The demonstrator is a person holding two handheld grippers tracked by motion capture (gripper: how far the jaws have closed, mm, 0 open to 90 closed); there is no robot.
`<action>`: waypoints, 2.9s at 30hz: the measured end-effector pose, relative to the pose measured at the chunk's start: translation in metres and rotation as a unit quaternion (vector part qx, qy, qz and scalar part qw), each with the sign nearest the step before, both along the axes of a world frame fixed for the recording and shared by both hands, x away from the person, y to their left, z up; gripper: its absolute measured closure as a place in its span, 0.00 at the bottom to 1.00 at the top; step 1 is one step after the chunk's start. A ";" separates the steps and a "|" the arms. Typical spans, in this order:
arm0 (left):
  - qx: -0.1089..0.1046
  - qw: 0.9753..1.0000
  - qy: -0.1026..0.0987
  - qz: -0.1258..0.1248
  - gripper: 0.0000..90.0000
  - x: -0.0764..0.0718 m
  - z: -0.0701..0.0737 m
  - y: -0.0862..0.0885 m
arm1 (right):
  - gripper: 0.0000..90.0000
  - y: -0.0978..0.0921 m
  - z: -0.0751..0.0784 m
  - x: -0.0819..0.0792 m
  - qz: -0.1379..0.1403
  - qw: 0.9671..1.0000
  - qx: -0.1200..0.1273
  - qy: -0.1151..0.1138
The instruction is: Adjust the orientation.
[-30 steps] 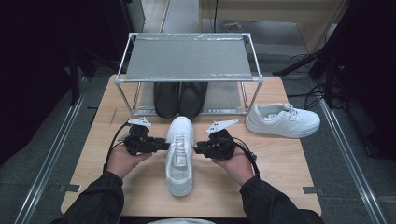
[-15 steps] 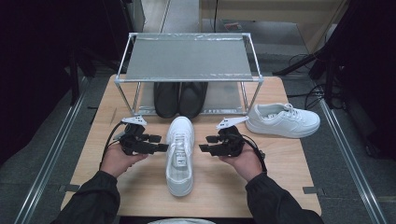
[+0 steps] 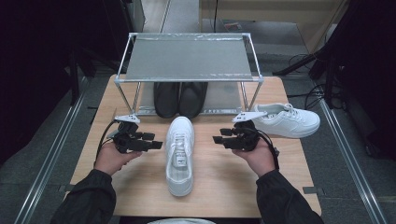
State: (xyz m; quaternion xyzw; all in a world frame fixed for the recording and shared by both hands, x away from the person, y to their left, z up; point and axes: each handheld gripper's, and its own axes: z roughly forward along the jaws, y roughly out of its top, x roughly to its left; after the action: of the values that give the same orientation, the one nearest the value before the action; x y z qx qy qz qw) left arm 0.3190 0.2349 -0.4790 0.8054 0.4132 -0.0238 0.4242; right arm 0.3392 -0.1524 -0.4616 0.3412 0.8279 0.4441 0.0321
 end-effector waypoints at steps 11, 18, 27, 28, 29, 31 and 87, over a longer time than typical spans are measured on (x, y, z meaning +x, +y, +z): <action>0.004 1.000 0.003 -0.009 0.41 0.001 0.000 -0.003 | 0.59 -0.044 0.007 0.012 -0.057 0.998 0.009 -0.009; -0.003 1.000 -0.003 -0.007 0.40 -0.001 0.002 -0.003 | 0.59 -0.065 0.009 0.019 -0.077 0.997 -0.001 -0.010; -0.001 1.000 -0.003 -0.002 0.40 -0.007 0.003 0.002 | 0.59 -0.098 0.012 0.029 -0.116 0.993 -0.007 -0.005; 0.000 1.000 -0.003 0.002 0.40 -0.008 0.002 0.002 | 0.59 -0.101 0.013 0.031 -0.121 0.993 -0.011 -0.005; 0.001 1.000 -0.004 0.002 0.40 -0.009 0.002 0.002 | 0.59 -0.104 0.014 0.032 -0.126 0.992 -0.013 -0.005; 0.000 1.000 -0.003 0.004 0.40 -0.011 0.002 0.003 | 0.59 -0.109 0.017 0.036 -0.136 0.991 -0.012 -0.005; -0.001 1.000 0.002 0.024 0.41 -0.013 0.000 0.013 | 0.87 -0.090 -0.002 0.069 -0.117 0.987 -0.112 0.004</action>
State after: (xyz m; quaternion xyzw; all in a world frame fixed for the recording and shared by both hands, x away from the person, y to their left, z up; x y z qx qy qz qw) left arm 0.3056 0.2482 -0.4790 0.7946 0.4334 -0.0155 0.4248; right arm 0.4085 -0.2422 -0.4633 0.4323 0.8268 0.3400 0.1184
